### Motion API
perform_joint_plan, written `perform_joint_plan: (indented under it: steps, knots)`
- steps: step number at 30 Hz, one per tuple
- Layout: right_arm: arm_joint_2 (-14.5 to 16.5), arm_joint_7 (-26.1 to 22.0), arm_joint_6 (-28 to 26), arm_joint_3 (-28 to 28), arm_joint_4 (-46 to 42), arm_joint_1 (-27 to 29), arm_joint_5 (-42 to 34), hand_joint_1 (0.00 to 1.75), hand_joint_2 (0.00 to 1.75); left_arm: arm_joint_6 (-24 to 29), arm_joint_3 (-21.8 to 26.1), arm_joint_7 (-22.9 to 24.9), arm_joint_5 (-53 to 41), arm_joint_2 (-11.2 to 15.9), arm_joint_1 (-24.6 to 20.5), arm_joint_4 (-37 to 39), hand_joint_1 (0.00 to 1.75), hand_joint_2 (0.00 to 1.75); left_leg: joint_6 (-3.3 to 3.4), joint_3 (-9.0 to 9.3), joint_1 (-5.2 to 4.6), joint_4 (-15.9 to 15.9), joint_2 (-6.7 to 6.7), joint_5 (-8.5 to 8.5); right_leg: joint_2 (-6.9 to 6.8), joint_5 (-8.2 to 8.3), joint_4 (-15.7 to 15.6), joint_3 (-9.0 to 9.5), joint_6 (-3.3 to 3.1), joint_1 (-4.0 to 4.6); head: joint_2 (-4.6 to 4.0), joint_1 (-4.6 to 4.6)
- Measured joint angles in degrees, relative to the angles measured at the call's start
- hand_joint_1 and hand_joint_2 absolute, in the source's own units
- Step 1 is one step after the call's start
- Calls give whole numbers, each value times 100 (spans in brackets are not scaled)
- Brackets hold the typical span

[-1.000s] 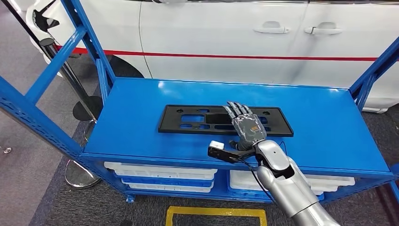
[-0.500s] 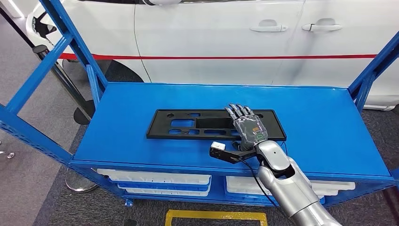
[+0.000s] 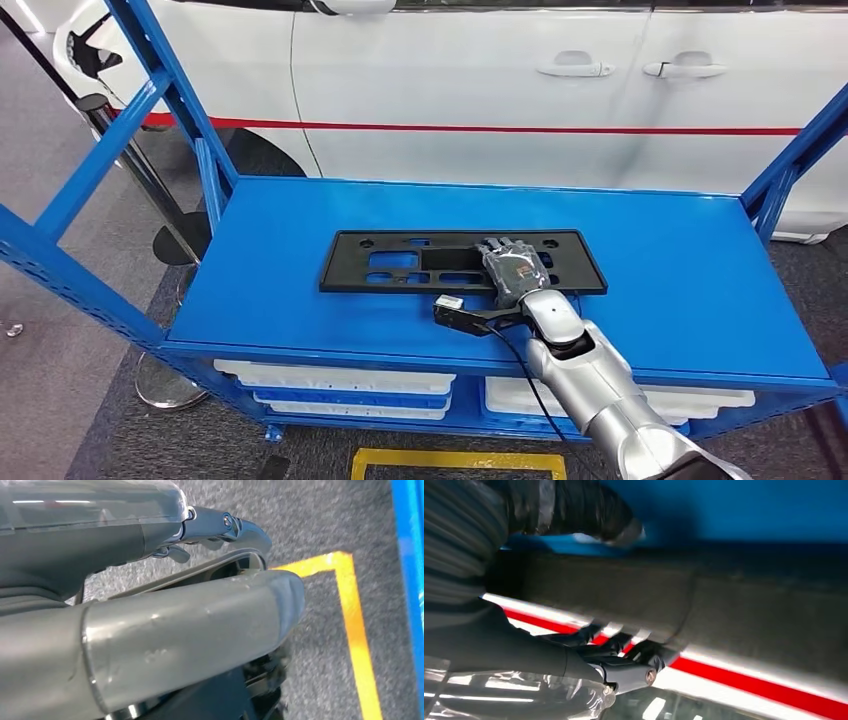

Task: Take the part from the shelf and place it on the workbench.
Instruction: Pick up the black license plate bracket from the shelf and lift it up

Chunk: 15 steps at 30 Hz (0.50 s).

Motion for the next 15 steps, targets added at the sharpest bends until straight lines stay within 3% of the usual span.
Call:
perform_joint_plan:
  steps: [1, 3, 6, 8, 12, 13, 15]
  knots:
    - [11, 0, -7, 15, 100, -27, 6, 175, 175, 0, -5, 4, 4, -4, 0, 0, 0, 0, 4, -4, 0, 7, 3, -1, 1, -139, 328, -161, 15, -9, 0, 0]
    - [33, -5, -6, 49, 243, -75, 22, 175, 175, 1, -9, 13, 11, -7, 8, 0, 0, 0, -9, -4, 9, 31, 7, -17, -4, -123, 531, -263, 44, -33, 0, 1]
    - [75, -19, -8, 107, 382, -154, 65, 175, 175, 9, -19, 23, 16, -19, 15, 0, 0, 0, -85, -18, 35, 143, 6, -81, -11, 348, -382, 223, 66, -59, 0, 1]
    - [122, -23, -15, 134, 438, -195, 80, 175, 175, 19, -30, 30, 16, -27, 8, 0, 0, 0, -162, -35, 34, 226, 1, -151, 4, 446, -797, 443, 18, -45, 0, -1]
    - [197, -43, -31, 162, 505, -231, 85, 175, 175, 27, -52, 36, 18, -34, 6, 0, 0, 0, -282, -42, 65, 307, -10, -237, 1, 465, -864, 488, -134, -22, 0, -2]
    - [216, -54, -50, 166, 512, -236, 79, 175, 175, 31, -54, 37, 21, -35, 9, 0, 0, 0, -308, -103, 72, 461, -9, -350, -7, 486, -879, 492, -164, -34, 0, -3]
    - [244, -83, -112, 170, 517, -225, 46, 175, 175, 40, -54, 35, 29, -35, 19, 0, 0, 0, -351, -367, 91, 1073, -7, -734, -20, 506, -890, 483, -192, -37, 0, -5]
